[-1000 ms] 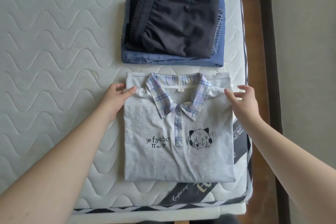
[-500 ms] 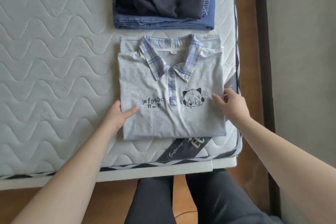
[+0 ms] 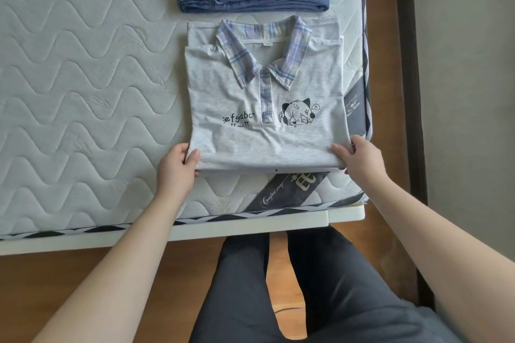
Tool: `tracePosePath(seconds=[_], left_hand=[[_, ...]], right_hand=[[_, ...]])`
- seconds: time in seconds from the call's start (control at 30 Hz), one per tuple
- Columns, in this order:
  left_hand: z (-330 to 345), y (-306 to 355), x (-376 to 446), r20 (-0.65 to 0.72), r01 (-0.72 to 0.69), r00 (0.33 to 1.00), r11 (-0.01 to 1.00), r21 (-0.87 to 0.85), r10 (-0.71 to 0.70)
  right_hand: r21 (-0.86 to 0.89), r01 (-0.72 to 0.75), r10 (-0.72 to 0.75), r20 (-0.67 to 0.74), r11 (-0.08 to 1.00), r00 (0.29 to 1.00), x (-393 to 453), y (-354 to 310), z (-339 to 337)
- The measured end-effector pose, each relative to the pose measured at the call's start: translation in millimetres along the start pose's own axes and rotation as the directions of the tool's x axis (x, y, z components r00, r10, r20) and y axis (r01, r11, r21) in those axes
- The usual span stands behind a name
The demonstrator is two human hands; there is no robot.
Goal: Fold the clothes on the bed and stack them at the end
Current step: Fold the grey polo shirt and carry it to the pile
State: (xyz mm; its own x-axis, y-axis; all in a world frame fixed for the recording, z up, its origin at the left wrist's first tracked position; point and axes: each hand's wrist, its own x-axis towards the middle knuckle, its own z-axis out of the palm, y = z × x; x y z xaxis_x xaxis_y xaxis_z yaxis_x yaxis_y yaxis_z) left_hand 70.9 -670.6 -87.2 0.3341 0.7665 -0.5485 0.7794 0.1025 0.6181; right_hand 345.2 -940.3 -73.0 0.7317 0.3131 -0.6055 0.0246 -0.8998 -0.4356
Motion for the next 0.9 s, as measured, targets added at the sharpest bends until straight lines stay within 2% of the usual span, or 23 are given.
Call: tracePosePath(seconds=[0.1,0.17,0.23,0.3,0.33,0.37,0.43,0.47,0.53,0.6,0.67,0.77,0.9], left_hand=[[8,-11,-5,-0.007,0.028,1.0,0.99,0.136,-0.028],[17,-19,-12,-0.003,0.096,0.995,0.974,0.203,-0.098],[20,-18,-20,-0.09,0.154,0.987,0.957,0.246,-0.136],[23,-9,-25,-0.283,0.089,0.959,0.921,0.38,0.024],[26,-1,-27,-0.343,0.006,0.925,0.896,0.443,0.163],[31,8,-28,-0.346,-0.109,0.885,0.862,0.496,0.311],[47,28,-24,-0.205,-0.345,0.823,0.752,0.562,0.53],[59,38,-19,-0.118,-0.418,0.809,0.704,0.575,0.576],[87,57,-10,0.009,-0.473,0.816,0.66,0.584,0.578],[112,67,1,0.083,-0.469,0.843,0.651,0.596,0.531],[128,62,13,0.121,-0.43,0.868,0.609,0.667,0.481],[134,41,25,0.158,-0.445,0.848,0.518,0.731,0.506],[132,37,30,0.204,-0.484,0.823,0.465,0.742,0.531]], right_hand=[[0.012,-0.009,0.01,-0.044,1.0,0.999,-6,10,10],[0.045,-0.07,0.072,-0.048,0.997,0.996,-8,13,18],[0.057,-0.139,0.144,-0.096,0.989,0.985,-11,10,24],[-0.079,-0.119,0.092,-0.28,0.99,0.956,-15,6,30],[-0.148,-0.061,0.002,-0.373,0.987,0.928,-18,2,33],[-0.212,0.025,-0.113,-0.414,0.977,0.903,-20,-4,37],[-0.338,0.225,-0.342,-0.34,0.914,0.876,-20,-21,50],[-0.381,0.309,-0.426,-0.275,0.872,0.862,-17,-32,59],[-0.405,0.437,-0.535,-0.166,0.803,0.829,-8,-60,80],[-0.398,0.533,-0.611,-0.096,0.747,0.785,4,-83,102],[-0.432,0.566,-0.637,-0.026,0.702,0.771,20,-88,115],[-0.52,0.565,-0.636,0.053,0.641,0.77,40,-75,121],[-0.538,0.528,-0.614,0.025,0.657,0.789,43,-69,119]])
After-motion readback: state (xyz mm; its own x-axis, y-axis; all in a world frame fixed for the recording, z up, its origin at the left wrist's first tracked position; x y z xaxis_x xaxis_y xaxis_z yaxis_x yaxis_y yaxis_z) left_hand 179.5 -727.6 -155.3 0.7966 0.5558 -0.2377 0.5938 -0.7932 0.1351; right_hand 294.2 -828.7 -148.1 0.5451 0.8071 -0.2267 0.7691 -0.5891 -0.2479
